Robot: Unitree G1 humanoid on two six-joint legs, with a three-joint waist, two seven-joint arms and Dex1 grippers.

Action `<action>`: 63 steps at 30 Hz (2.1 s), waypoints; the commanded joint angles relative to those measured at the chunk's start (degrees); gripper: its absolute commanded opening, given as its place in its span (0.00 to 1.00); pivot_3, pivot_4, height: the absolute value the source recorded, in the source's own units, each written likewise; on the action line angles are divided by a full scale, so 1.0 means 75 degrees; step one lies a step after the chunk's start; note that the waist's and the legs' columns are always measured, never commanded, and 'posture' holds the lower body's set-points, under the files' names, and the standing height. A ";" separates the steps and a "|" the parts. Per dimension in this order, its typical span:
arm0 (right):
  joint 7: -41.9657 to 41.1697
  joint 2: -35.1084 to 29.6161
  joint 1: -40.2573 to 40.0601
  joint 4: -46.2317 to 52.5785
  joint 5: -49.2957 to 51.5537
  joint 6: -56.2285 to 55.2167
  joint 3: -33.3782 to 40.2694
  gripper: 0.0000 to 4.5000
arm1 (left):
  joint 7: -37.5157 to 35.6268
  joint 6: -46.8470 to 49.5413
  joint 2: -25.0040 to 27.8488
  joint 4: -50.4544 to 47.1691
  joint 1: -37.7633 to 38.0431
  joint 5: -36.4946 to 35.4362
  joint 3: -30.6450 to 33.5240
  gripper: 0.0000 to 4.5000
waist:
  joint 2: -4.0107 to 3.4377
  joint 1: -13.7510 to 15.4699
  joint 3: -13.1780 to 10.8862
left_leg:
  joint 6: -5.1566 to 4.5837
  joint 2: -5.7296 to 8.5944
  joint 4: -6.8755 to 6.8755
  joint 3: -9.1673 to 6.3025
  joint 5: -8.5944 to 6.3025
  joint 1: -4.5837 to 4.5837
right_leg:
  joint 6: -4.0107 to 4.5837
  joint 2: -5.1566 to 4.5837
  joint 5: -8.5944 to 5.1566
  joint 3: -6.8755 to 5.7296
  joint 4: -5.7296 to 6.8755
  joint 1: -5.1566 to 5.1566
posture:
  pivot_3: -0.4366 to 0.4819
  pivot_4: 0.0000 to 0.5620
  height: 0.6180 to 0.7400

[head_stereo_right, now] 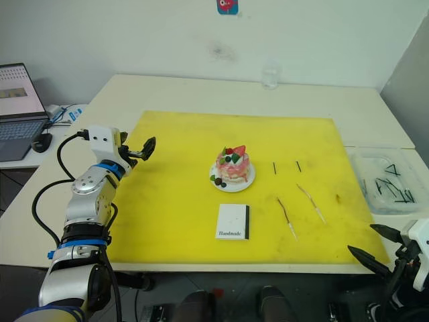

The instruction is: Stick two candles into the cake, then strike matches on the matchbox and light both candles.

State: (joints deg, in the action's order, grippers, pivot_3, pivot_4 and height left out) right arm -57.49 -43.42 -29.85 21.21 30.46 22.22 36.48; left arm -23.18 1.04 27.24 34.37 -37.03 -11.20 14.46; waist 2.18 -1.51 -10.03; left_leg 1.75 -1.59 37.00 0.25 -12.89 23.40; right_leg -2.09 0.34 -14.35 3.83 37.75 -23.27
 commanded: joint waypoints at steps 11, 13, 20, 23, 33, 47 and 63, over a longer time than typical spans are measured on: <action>0.0085 -0.0036 -0.0049 0.0431 0.0227 0.0178 0.0215 1.00 | 0.0042 -0.0087 0.0105 0.0035 -0.0252 0.0037 0.0013 1.00 | 0.0000 -0.0001 0.0000 | 0.0000 0.0001 0.0001 0.0001 0.0000 -0.0003 | 0.0000 0.0001 0.0000 0.0001 0.0004 0.0001 | 0.48 0.27 1.00; 0.0117 -0.0045 0.0006 0.0474 0.0252 0.0238 0.0196 1.00 | 0.0022 -0.0075 0.0102 -0.0015 -0.0218 0.0009 0.0023 1.00 | 0.0000 -0.0001 0.0000 | 0.0000 0.0001 0.0001 0.0000 0.0000 -0.0003 | 0.0000 0.0001 0.0000 0.0001 0.0005 0.0001 | 0.48 0.27 1.00; 0.0281 0.0050 0.0121 0.0625 0.0226 0.0347 0.0000 1.00 | -0.0030 -0.0039 0.0166 -0.0055 -0.0223 -0.0035 0.0033 1.00 | 0.0000 0.0000 0.0000 | 0.0000 0.0002 0.0003 0.0001 0.0000 -0.0004 | 0.0000 0.0001 0.0000 0.0002 0.0009 0.0002 | 0.48 0.27 1.00; 0.0392 0.0082 0.0204 0.0657 0.0170 0.0368 -0.0171 1.00 | -0.0091 -0.0031 0.0251 -0.0056 -0.0282 -0.0050 0.0028 1.00 | 0.0001 -0.0001 0.0001 | 0.0000 0.0001 0.0003 0.0001 0.0000 -0.0006 | 0.0000 0.0001 0.0000 0.0003 0.0012 0.0001 | 0.48 0.27 1.00; 0.1438 0.0405 0.1377 0.0880 0.0018 0.0789 -0.1612 1.00 | -0.2497 0.2062 0.0271 -0.3382 -0.0326 -0.2071 -0.0564 1.00 | 0.0000 0.0005 0.0001 | 0.0001 -0.0001 0.0009 0.0003 0.0001 -0.0007 | 0.0001 0.0001 0.0000 0.0007 0.0024 0.0002 | 0.48 0.27 1.00; 0.2515 0.0468 0.2071 0.0487 -0.0709 0.1370 -0.2515 1.00 | -0.4747 0.4654 0.1597 -0.8125 0.0138 -0.2657 -0.3762 1.00 | -0.0010 -0.0051 0.0006 | 0.0000 0.0005 0.0002 0.0016 0.0001 -0.0054 | 0.0008 0.0030 -0.0004 0.0041 0.0042 0.0014 | 0.48 0.27 1.00; 0.2872 0.0633 0.2129 0.0617 -0.0678 0.1879 -0.2849 0.32 | -0.4898 0.4045 0.1468 -0.7766 0.0354 -0.1844 -0.4025 1.00 | -0.0009 -0.0042 0.0006 | -0.0001 -0.0002 0.0001 0.0018 0.0002 -0.0052 | 0.0027 0.0048 -0.0003 0.0034 0.0036 0.0013 | 0.48 0.27 1.00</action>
State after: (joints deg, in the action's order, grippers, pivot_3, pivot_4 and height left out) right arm -35.49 -38.33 -13.19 24.76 25.43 35.97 15.48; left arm -59.65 32.11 38.58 -22.75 -34.14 -24.97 -16.78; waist 2.11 -1.82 -9.99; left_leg 1.74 -1.60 37.01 0.39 -12.88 23.01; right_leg -1.89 0.70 -14.37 4.09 38.02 -23.17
